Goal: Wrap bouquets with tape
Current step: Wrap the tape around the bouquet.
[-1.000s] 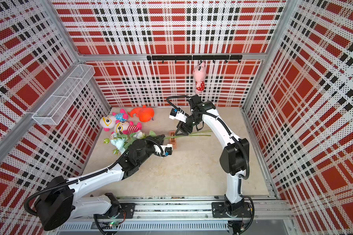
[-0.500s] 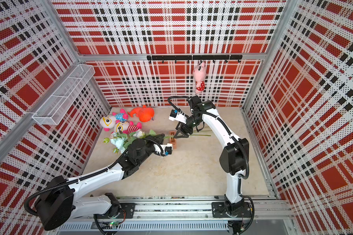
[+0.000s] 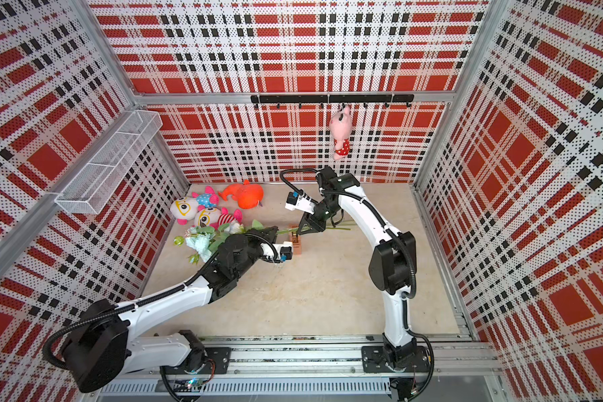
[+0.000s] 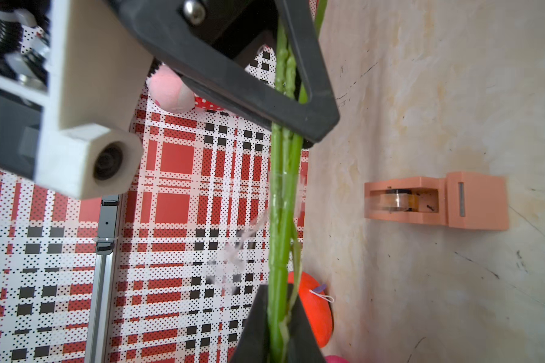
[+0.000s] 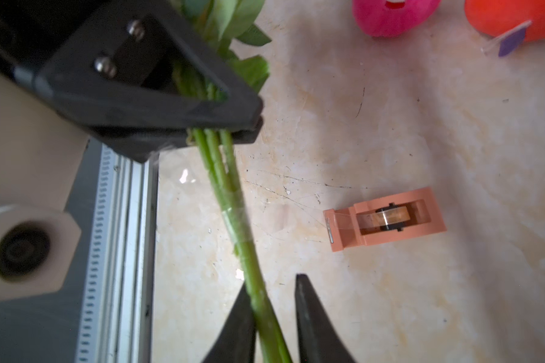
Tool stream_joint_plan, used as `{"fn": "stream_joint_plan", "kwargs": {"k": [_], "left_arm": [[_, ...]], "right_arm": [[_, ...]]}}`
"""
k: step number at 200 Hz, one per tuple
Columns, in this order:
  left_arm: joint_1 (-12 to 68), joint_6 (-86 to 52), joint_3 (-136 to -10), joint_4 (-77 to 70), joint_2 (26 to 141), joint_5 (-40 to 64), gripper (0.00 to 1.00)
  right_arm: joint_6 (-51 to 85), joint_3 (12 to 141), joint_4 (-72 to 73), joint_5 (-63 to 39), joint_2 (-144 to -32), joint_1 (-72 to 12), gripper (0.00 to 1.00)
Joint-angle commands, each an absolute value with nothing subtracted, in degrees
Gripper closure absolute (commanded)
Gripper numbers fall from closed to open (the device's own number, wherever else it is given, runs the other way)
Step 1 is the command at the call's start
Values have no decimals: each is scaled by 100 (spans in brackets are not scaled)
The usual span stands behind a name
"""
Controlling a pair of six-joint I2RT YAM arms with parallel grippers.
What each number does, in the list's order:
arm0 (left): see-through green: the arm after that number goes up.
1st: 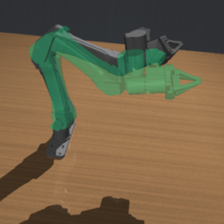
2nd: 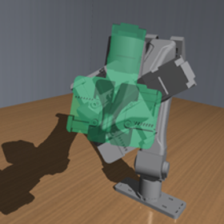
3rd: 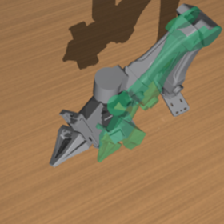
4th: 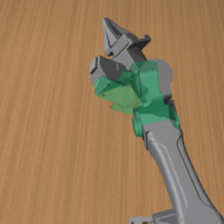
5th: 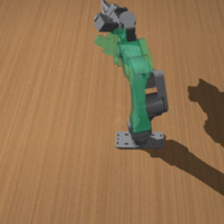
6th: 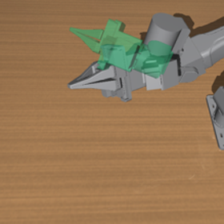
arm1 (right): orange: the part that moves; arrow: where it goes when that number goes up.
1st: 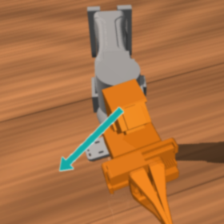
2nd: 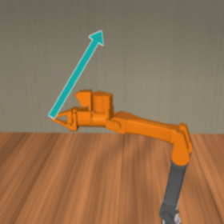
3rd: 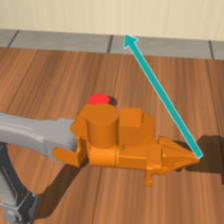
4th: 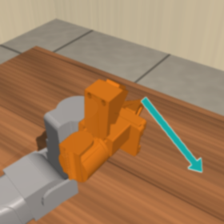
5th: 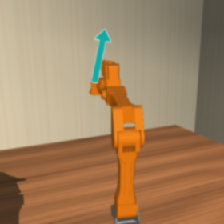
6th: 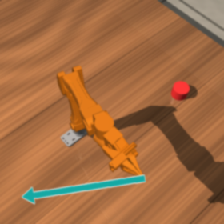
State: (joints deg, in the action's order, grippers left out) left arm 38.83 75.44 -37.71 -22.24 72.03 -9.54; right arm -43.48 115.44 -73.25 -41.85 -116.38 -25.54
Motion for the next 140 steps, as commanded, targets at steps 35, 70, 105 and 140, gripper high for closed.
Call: {"fn": "stream_joint_plan", "kwargs": {"k": [35,70,105,140], "left_arm": [[3905,6845,-4044,-2424,6918,-240,68],[3522,6084,-3963,-2461,6424,473,37],[2846,5141,-4297,-2471,6177,1783,28],[2102,4233,-4761,-2135,6129,2994,21]], "right_arm": [[-4046,10176,-5016,-3613,-10834,-2502,100],[-4391,9325,-4081,-3762,-10300,-2498,100],[-4485,8111,-2521,-3563,-9694,-2501,100],[-4896,6362,-109,-3415,-8866,-2529,100]]}}
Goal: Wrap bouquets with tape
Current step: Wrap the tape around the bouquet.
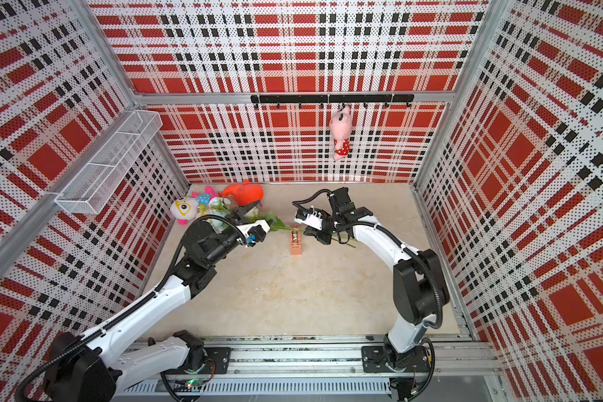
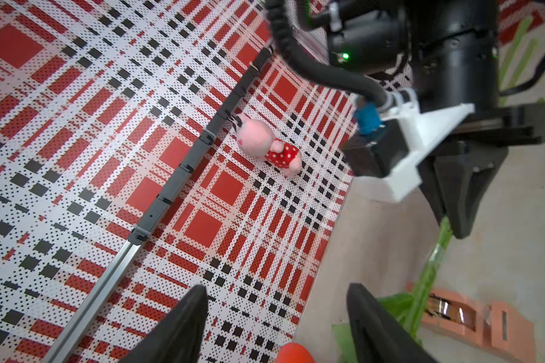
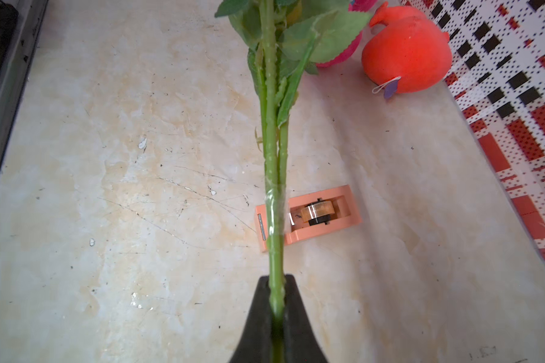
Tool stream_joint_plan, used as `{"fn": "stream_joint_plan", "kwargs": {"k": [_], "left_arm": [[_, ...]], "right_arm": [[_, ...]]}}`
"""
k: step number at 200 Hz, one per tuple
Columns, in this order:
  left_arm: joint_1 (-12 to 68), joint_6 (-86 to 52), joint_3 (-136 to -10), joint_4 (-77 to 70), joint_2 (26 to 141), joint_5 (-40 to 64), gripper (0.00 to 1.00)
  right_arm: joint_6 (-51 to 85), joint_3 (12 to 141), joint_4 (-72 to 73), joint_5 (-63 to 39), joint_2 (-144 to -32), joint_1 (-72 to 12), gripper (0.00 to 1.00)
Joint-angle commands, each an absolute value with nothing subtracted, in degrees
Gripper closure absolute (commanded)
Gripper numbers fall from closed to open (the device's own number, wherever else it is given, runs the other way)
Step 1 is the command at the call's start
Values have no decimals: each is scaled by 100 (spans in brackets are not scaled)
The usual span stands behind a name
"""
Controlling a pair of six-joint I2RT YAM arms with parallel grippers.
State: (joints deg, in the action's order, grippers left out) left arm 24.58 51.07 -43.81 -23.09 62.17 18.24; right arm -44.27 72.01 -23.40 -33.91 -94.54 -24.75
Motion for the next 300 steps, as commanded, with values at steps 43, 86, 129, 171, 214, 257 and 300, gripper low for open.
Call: {"fn": "stream_joint_plan", "kwargs": {"k": [43,86,129,171,214,257,300], "left_arm": [[2338,5831,-6303,1644,7228,3419,25],[2725,5998,-6476,2394,8033,3283,24],[2875,5778,-5748,2109,8441,3272,28],[2900,5572,-5311,1671,8566,3208,31],[2868,5451,-5072,1566,8696,2897,42],[2877,5378,-4943,1450,8791,2750,70],[2927,5413,-4917,1433,8824,2659,87]], "right_arm": [[-5556,4754,2396,-2903,-8155,-2765,100],[-6701,4058,3066,-1494,-8104,-3594,100],[-6903,3534,3372,-740,-7996,-4052,100],[-6636,3147,3445,-678,-8043,-4253,100],[-6092,2882,3696,-598,-8250,-4454,100],[-5521,2948,3165,-694,-8358,-4511,93],[-4765,2995,2587,-894,-8224,-4510,74]]}}
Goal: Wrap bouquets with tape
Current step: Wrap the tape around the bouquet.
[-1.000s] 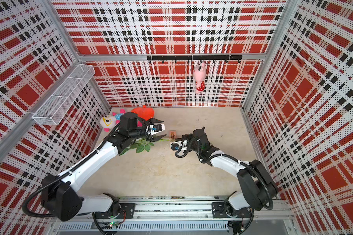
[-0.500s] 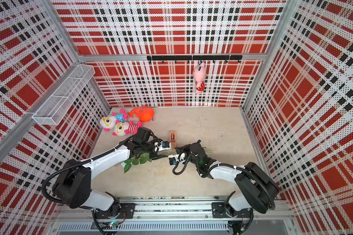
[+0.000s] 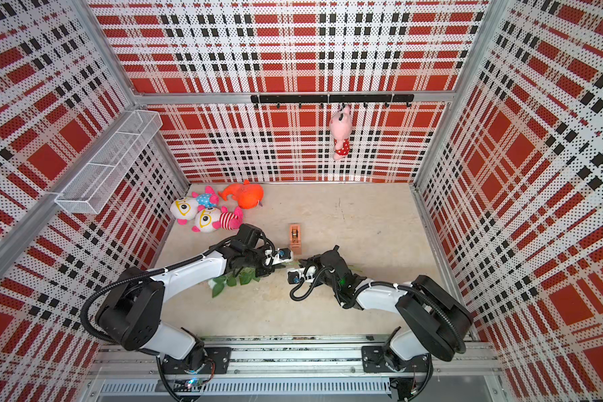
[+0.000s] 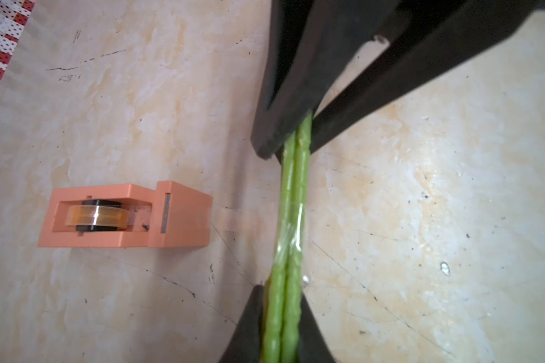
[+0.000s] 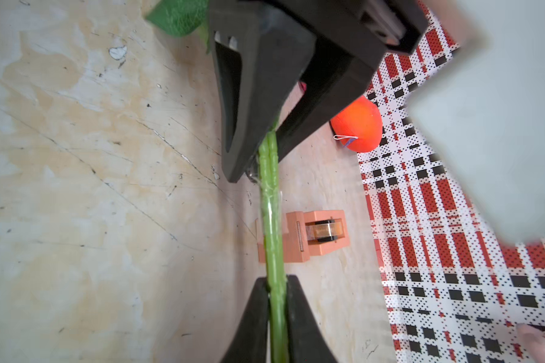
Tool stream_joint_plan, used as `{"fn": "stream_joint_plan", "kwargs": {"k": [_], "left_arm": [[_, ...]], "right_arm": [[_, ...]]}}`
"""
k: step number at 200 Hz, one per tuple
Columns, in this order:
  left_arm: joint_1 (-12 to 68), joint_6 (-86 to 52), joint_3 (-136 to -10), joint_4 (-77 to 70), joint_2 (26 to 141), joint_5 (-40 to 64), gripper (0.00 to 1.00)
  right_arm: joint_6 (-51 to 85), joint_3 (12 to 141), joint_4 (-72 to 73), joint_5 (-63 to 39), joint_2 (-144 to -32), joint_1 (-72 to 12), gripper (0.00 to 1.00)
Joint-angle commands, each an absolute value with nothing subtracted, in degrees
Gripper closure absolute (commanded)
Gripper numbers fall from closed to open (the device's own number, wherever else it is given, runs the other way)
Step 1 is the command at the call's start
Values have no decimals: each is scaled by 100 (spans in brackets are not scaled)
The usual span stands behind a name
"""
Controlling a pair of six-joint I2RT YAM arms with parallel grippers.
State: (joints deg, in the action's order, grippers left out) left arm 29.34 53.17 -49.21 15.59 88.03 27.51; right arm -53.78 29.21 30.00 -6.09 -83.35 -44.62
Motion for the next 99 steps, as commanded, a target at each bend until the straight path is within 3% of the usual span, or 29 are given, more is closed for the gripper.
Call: {"fn": "stream_joint_plan", "kwargs": {"k": [1,12,29,37,68,99], "left_arm": [[2927,5413,-4915,1437,8837,2657,87],[2975,5414,-4918,1433,8841,2563,89],[3061,5387,-4891,1407,8863,2347,92],[3092,5386,-4874,1406,8887,2289,93],[3182,5386,-4868,1374,8997,2156,97],[3291,5379,-4879,1376,9118,1964,100]], "right_arm": [[-4747,3000,2568,-895,-8216,-4509,74],[-4409,3015,2468,-855,-8151,-4509,61],[-3816,3086,2161,-635,-7988,-4505,34],[-3513,3127,1926,-607,-7842,-4496,27],[-2095,2978,1465,-842,-7078,-4333,16],[-514,2699,1222,-1492,-6143,-3822,13]]}}
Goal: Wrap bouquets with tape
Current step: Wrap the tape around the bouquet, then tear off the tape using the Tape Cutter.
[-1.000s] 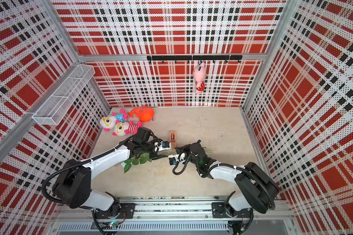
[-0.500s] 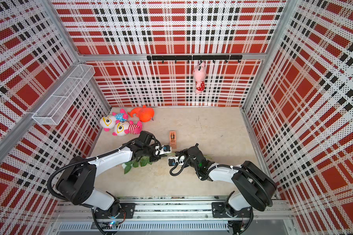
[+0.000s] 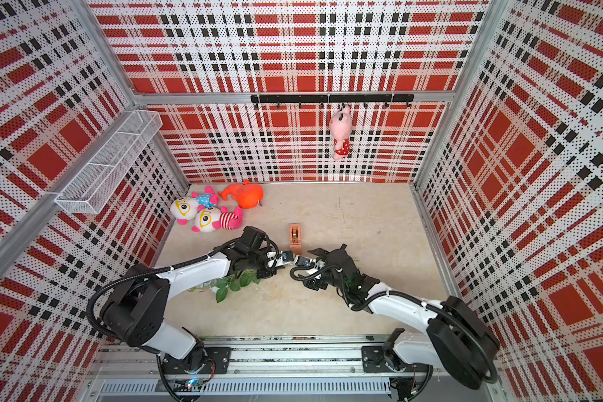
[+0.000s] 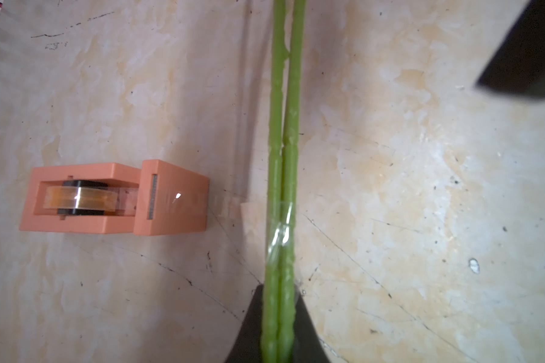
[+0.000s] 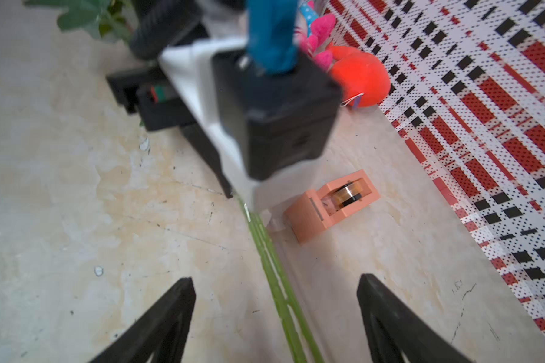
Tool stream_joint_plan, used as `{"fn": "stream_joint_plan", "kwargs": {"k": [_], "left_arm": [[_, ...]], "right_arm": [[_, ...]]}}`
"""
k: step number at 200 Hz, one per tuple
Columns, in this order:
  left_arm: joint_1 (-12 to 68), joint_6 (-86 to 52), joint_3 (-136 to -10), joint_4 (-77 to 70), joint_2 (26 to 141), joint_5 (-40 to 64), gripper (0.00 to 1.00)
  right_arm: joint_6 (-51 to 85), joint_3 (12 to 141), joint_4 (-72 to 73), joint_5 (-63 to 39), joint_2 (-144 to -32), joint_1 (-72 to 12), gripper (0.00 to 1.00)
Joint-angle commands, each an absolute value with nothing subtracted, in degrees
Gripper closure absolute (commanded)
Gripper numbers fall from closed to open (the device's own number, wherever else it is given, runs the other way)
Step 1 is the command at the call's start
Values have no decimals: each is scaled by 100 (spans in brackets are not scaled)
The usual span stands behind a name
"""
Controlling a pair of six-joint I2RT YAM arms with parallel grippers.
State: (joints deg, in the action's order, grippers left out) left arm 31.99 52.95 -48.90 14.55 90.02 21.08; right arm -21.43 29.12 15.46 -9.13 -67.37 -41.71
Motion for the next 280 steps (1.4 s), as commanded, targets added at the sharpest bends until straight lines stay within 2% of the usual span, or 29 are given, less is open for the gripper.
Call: {"fn": "stream_joint_plan", "kwargs": {"k": [1,25,44,65,79,106,153,186,208,248,280], "left_arm": [[3293,5379,-4883,1373,9121,1958,100],[3412,5392,-4852,1403,9135,1873,100],[3550,5414,-4784,1441,9054,1834,100],[3749,5405,-4636,1459,8905,1737,100],[3818,5368,-4533,1466,8845,1682,100],[3844,5370,-4441,1485,8722,1642,100],[3815,5388,-4410,1441,8648,1644,100],[3797,5395,-4419,1443,8563,1702,100],[3797,5413,-4374,1389,8482,1714,100],[3797,5403,-4362,1357,8502,1697,100],[3797,5390,-4376,1356,8562,1652,100]], "right_arm": [[-455,2690,1222,-1515,-6121,-3805,13],[745,2627,1279,-1499,-5668,-3292,7],[2080,2840,1248,-1250,-5854,-2844,6],[3534,3037,1852,-1748,-6689,-2689,11],[4174,3144,2465,-2357,-7404,-2687,16],[5075,3162,3779,-2735,-8549,-2698,26],[5938,3339,5680,-3396,-10057,-2880,36],[6166,3626,6093,-3576,-10724,-3036,43],[6189,3719,6070,-3487,-10934,-3101,50],[6167,3851,5672,-3312,-11103,-3156,50],[5709,3927,4639,-2828,-10868,-3164,47]]}}
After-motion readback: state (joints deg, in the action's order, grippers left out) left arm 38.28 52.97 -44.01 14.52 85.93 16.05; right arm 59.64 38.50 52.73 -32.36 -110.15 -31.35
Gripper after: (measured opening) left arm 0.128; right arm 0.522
